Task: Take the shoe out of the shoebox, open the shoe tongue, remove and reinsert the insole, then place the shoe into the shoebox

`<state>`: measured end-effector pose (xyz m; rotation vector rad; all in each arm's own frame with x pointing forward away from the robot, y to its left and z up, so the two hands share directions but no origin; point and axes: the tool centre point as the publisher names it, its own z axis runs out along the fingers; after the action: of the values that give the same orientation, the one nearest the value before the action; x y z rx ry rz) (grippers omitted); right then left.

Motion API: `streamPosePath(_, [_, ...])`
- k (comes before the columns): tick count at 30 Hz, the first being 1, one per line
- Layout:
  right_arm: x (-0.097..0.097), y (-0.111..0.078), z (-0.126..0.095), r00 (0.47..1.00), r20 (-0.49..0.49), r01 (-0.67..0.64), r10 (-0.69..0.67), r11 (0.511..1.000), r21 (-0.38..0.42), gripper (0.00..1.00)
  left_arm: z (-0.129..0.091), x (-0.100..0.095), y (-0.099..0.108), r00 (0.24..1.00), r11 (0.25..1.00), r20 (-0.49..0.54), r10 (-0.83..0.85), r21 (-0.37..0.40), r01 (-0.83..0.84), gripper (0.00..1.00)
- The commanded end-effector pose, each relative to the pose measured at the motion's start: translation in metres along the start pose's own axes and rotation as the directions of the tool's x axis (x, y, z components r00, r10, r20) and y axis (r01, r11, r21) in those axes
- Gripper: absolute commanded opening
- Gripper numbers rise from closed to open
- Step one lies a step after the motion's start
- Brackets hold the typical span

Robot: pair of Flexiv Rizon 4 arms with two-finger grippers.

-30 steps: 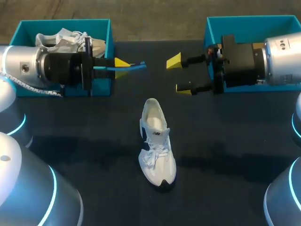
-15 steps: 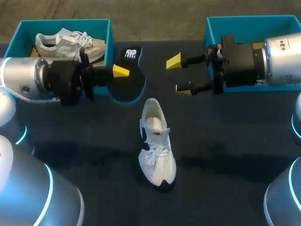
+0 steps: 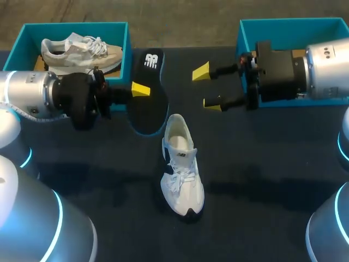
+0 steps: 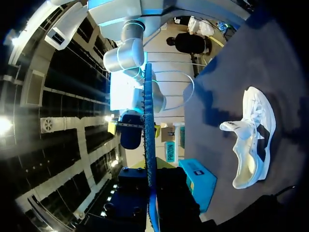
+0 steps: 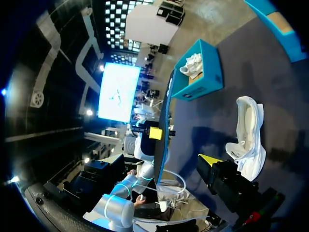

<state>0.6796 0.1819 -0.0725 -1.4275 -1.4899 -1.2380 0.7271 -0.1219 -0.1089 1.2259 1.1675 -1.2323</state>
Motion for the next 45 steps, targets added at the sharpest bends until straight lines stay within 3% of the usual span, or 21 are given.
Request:
streamPosePath(1, [0.000, 0.004, 0.013, 1.000, -0.005, 0.002, -0.002, 1.000, 0.013, 1.00, 0.004, -0.002, -0.001, 0.999, 0.999, -0.010, 0.030, -0.016, -0.030, 0.00])
streamPosePath(17, [-0.001, 0.006, 0.047, 1.000, -0.019, -0.005, 0.007, 0.997, 0.075, 1.00, 0.029, -0.005, -0.001, 0.999, 0.999, -0.012, 0.049, -0.014, -0.050, 0.00])
streamPosePath(19, [-0.001, 0.005, 0.051, 1.000, -0.025, -0.008, 0.010, 0.997, 0.081, 0.71, 0.033, -0.004, -0.001, 0.999, 0.999, -0.009, 0.045, -0.018, -0.045, 0.00])
streamPosePath(20, [-0.001, 0.005, 0.053, 1.000, -0.027, -0.010, 0.012, 0.996, 0.084, 0.60, 0.035, -0.004, 0.000, 0.999, 0.999, -0.008, 0.045, -0.020, -0.045, 0.00])
streamPosePath(21, [-0.002, 0.004, 0.054, 0.999, -0.029, -0.012, 0.014, 0.996, 0.086, 0.57, 0.036, -0.004, 0.000, 0.999, 0.999, -0.007, 0.044, -0.023, -0.044, 0.00])
streamPosePath(23, [-0.003, 0.003, 0.057, 0.999, -0.034, -0.017, 0.020, 0.996, 0.089, 0.56, 0.039, -0.004, 0.001, 0.999, 0.999, -0.005, 0.044, -0.027, -0.044, 0.00])
streamPosePath(26, [-0.003, 0.001, 0.060, 0.999, -0.042, -0.019, 0.023, 0.996, 0.092, 0.46, 0.041, -0.005, 0.002, 0.999, 0.998, -0.002, 0.047, -0.030, -0.047, 0.00])
streamPosePath(39, [-0.006, -0.003, 0.065, 0.998, -0.060, -0.024, 0.030, 0.994, 0.103, 0.42, 0.043, -0.003, 0.006, 0.999, 0.998, -0.002, 0.054, -0.032, -0.054, 0.00])
streamPosePath(45, [-0.007, -0.003, 0.065, 0.998, -0.062, -0.025, 0.032, 0.995, 0.101, 0.34, 0.042, -0.003, 0.007, 0.998, 0.998, -0.004, 0.058, -0.035, -0.058, 0.00])
